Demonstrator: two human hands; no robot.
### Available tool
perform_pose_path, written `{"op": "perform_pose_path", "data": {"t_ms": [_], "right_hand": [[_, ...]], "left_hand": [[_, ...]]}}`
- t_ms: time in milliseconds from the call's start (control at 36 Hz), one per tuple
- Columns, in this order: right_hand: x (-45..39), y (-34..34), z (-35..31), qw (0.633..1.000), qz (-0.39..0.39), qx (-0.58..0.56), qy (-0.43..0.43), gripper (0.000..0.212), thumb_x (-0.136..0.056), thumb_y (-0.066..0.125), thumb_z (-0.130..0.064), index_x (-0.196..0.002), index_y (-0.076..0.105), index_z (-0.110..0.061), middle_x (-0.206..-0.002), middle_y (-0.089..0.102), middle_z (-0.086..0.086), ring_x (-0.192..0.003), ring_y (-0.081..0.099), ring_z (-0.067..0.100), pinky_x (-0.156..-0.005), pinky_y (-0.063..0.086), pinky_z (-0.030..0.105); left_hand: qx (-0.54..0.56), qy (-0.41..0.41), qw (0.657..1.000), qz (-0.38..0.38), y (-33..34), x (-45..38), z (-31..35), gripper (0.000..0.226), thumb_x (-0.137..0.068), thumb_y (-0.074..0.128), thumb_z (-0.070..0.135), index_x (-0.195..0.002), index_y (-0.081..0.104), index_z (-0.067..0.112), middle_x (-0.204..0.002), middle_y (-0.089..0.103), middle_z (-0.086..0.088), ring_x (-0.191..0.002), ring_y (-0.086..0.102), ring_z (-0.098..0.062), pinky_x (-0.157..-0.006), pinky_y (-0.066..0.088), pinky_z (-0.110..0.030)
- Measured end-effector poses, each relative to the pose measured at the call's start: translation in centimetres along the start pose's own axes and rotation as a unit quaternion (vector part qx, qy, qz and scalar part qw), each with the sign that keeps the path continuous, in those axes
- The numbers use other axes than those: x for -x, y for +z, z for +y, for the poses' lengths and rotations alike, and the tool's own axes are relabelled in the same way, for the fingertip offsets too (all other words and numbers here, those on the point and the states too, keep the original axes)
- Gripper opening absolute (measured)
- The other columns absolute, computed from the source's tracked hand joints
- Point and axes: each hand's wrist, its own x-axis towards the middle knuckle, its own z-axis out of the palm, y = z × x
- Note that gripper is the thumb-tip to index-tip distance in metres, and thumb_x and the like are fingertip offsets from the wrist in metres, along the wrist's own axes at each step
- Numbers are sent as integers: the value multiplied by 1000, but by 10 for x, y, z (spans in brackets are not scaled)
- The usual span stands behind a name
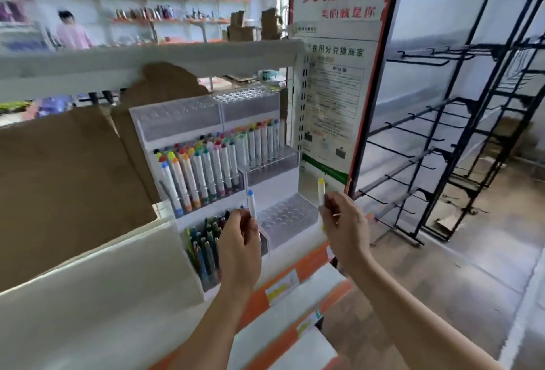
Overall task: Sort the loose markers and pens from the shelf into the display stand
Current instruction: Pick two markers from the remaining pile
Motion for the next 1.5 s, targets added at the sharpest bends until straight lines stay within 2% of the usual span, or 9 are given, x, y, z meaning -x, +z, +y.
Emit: {"op": "perform_pose_path", "data": {"t_ms": [167,333,500,695,1000,1111,1167,1306,1500], "right_hand": [[-40,-2,9,996,-54,-28,-67,9,-90,59,-10,-98,64,-10,-83,65,3,-71,60,20,-55,41,19],[-67,4,6,989,-88,-78,-92,10,-92,58,-14,-100,63,-11,-88,64,-1,-77,60,16,-63,44,28],[-97,14,-18,987,-60,-93,-114,5,-92,59,-16,-94,62,-12,-82,52,-9,-68,52,14,-53,35,19],[-128,37,-41,982,-59,-142,-108,7,-93,58,-17,-93,60,-10,-82,61,-1,-72,54,17,-57,36,25],[-159,66,-61,968,-137,-152,-148,10,-94,55,-16,-86,49,-15,-76,54,1,-64,46,12,-51,32,12],[-164,80,-64,965,-162,-130,-162,11,-94,55,-17,-85,48,-15,-73,55,2,-70,49,23,-79,44,38],[-163,84,-65,960,-185,-116,-176,11,-94,53,-18,-87,45,-17,-75,55,1,-69,46,20,-89,36,32],[-165,88,-67,949,-210,-120,-201,7,-95,53,-18,-93,47,-15,-80,52,-3,-71,49,16,-55,33,5],[-169,89,-70,943,-207,-125,-229,14,-94,55,-17,-87,42,-17,-72,51,-5,-64,47,13,-46,22,12]], "left_hand": [[-12,-22,997,73,25,-5,9,10,-98,47,18,-91,53,15,-73,55,4,-68,55,-19,-63,47,-41],[-43,-25,993,109,30,-9,19,16,-97,45,26,-90,53,14,-76,58,-2,-68,54,-21,-60,41,-32],[-62,-10,989,132,33,-27,24,10,-97,47,17,-89,51,13,-70,53,5,-63,50,-12,-57,34,-23],[-41,-31,990,131,32,-47,21,6,-97,48,18,-95,52,15,-81,56,4,-74,51,-8,-72,42,-31],[-59,-51,983,166,38,-64,20,7,-97,48,21,-94,53,17,-84,58,6,-79,53,-6,-67,41,-19],[-78,-53,979,179,41,-69,22,11,-98,46,23,-93,53,17,-80,56,8,-75,52,-6,-61,38,-11],[-84,-50,978,186,43,-71,22,11,-98,46,23,-92,53,16,-78,56,7,-74,52,-7,-62,39,-17],[-104,-66,971,204,49,-73,24,7,-98,47,20,-93,52,17,-80,53,12,-76,52,-4,-63,37,-13],[-99,-71,969,215,54,-76,25,7,-98,48,19,-92,52,17,-81,53,11,-77,52,-4,-65,39,-17]]}}
